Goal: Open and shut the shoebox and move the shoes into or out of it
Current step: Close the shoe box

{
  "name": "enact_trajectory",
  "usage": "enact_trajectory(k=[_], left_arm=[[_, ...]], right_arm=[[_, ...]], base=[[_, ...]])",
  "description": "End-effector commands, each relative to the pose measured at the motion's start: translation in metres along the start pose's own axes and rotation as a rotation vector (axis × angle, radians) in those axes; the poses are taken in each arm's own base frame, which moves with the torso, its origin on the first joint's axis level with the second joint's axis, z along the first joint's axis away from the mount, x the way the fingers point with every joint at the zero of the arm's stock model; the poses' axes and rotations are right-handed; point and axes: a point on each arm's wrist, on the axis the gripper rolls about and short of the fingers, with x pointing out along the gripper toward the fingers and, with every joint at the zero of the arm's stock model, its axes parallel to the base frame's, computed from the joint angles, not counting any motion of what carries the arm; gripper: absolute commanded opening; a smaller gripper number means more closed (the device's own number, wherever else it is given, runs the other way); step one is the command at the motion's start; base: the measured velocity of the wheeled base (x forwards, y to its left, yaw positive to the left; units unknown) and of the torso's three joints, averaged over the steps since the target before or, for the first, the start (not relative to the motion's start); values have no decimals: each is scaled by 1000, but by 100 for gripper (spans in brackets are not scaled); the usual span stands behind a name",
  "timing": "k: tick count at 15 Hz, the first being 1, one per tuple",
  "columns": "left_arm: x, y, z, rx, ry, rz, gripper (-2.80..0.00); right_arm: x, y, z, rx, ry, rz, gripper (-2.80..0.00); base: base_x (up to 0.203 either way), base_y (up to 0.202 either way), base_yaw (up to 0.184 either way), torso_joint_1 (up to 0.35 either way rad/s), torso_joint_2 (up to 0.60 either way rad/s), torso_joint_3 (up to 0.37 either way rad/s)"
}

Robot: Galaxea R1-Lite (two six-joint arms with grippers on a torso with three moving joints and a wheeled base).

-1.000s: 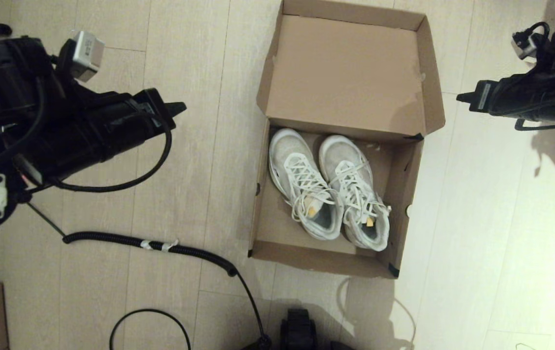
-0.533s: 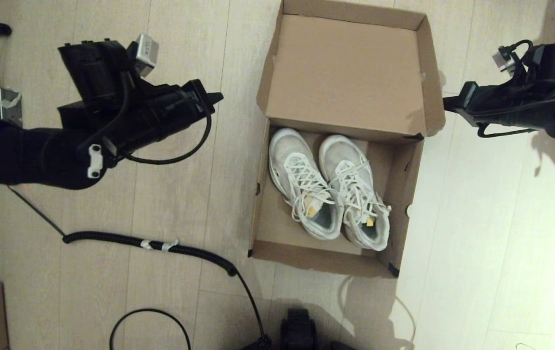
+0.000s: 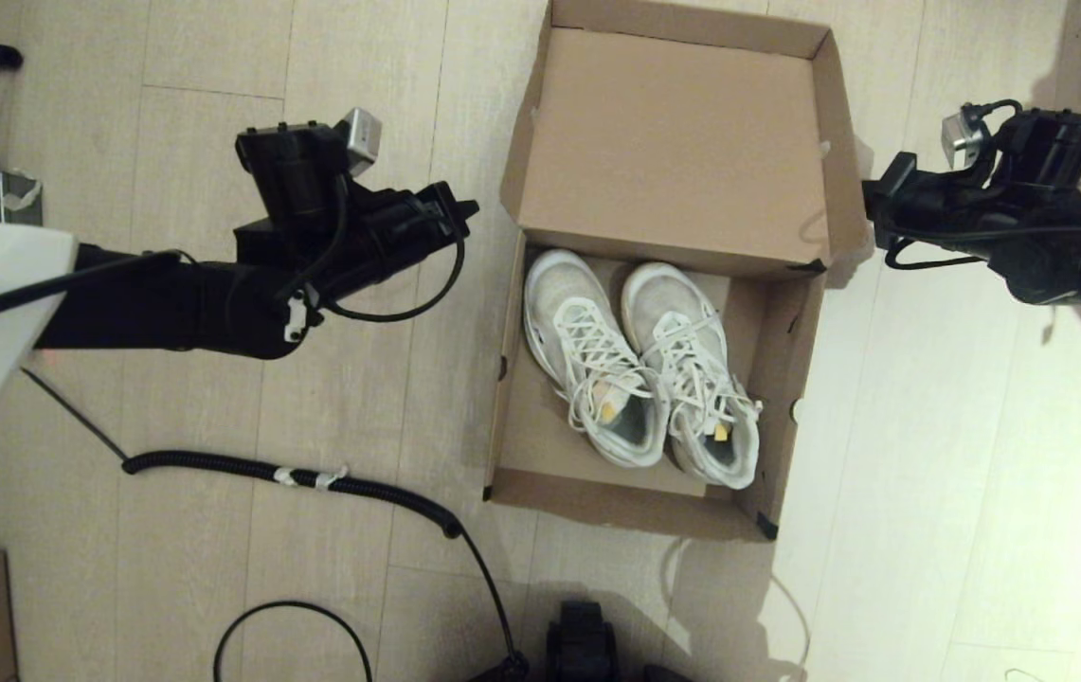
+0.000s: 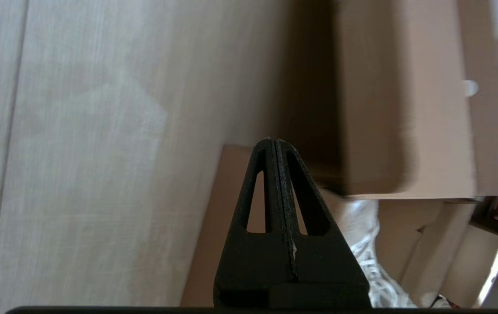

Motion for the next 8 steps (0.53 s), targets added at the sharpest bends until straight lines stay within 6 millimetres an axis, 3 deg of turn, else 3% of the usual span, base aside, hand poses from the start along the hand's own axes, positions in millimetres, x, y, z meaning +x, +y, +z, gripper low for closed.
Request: enact_trajectory(k=[1,8], left_arm=[[6,5,-11,-8,22,6,-280],[13,9,-22,-11,35,6,-280]], right_arm=[[4,-9,-3,71,-2,12,-280],[10,-22,-8,239,-24,55,-280]], base=[[0,0,0,0,0,0],[0,0,0,0,0,0]])
